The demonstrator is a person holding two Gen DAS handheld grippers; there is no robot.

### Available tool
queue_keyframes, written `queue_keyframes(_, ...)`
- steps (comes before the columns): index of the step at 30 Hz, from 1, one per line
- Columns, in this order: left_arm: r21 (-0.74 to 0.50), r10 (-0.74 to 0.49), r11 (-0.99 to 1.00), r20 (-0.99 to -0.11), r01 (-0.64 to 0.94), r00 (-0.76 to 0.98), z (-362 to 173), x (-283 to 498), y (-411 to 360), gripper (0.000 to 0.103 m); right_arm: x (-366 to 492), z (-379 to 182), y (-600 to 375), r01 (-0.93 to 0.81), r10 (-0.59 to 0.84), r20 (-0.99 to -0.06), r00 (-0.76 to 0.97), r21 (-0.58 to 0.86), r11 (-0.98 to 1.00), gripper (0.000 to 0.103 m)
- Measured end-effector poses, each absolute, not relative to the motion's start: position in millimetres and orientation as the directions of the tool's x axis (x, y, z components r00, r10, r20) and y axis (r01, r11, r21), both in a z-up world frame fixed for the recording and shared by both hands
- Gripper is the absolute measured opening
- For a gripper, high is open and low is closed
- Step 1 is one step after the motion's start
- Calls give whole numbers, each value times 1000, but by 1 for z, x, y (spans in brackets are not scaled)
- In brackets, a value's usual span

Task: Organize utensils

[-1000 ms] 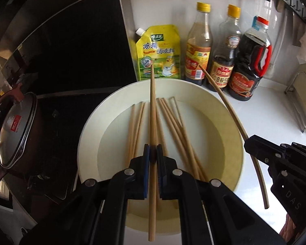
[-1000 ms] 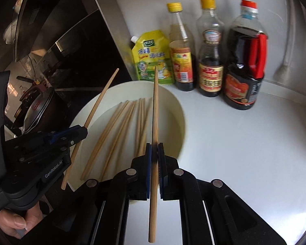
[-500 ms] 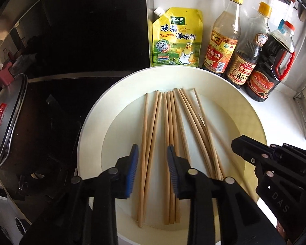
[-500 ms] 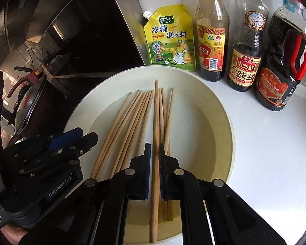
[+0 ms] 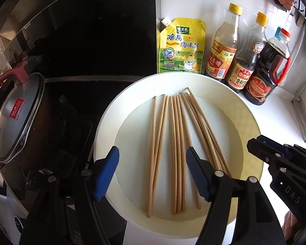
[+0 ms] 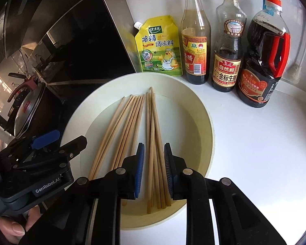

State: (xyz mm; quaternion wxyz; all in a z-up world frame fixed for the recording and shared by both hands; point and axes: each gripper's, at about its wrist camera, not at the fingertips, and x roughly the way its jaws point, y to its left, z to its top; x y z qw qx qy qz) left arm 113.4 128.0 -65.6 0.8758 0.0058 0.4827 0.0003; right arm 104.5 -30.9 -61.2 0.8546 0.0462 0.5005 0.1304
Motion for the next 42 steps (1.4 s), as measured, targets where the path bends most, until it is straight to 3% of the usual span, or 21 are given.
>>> queue_keyframes(13,19,13,1000,-821,4,570,-49,93,128,79,81,-47,-33,-161,230,-837,496,172,972,40)
queue_keyframes(22,21,21,1000,-814,-8,581,-44,84,131,80,75,-40,-32,-177,228,-827,514,158,971,47)
queue_keyframes(30,22,26,1000,-810,-13,586,-40,82,133,92,72,-39,-31,-179,225,-827,515,153,972,53)
queue_keyframes(42,24,31,1000,-812,-20,583,-39,84,136,96,70,-34,-35,-155,213,-815,538,153,976,65)
